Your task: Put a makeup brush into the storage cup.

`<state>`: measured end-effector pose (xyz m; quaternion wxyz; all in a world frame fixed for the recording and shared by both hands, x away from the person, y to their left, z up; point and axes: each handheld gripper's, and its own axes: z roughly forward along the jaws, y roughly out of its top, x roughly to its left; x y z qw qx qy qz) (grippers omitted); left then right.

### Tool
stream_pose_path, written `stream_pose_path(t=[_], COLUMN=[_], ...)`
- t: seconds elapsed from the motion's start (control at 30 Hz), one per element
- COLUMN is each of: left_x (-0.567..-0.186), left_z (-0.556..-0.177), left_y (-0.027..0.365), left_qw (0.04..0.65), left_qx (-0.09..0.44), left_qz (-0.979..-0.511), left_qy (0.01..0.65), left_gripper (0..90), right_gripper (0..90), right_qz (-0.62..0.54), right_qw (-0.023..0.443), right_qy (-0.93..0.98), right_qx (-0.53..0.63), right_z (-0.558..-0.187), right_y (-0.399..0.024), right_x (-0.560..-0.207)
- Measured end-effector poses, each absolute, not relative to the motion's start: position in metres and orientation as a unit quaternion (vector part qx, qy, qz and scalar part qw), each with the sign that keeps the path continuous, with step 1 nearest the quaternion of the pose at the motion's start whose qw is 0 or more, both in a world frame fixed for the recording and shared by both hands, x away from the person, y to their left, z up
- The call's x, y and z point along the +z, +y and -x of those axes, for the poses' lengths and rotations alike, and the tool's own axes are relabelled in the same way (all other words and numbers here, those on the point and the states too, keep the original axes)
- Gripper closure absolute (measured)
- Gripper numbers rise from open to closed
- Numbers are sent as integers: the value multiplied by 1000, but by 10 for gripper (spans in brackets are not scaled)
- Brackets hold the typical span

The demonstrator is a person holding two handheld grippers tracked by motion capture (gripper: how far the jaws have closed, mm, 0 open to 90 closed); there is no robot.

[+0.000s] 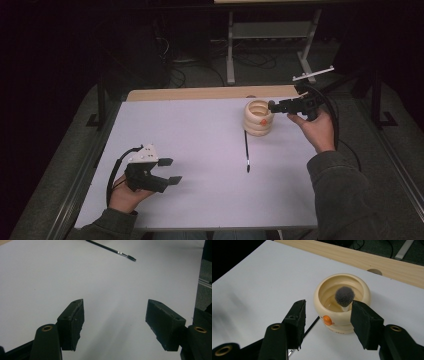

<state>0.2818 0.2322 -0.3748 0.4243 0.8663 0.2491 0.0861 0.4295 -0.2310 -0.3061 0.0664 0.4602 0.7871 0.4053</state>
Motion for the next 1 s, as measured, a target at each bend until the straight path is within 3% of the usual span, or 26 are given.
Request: stream_pose_path(t=[1.0], left_x=[-374], left_z=[-281], left_y=[232], left_qw=[423], left_qx=[89], left_qz=[-867], left_qy=[248], left_gripper=[303], right_gripper=[374], right_qz=[-437], right_qw=[59], right_qy=[797], right_qx=[413], right_z=[-384], right_y=[-227], right_x=[-322])
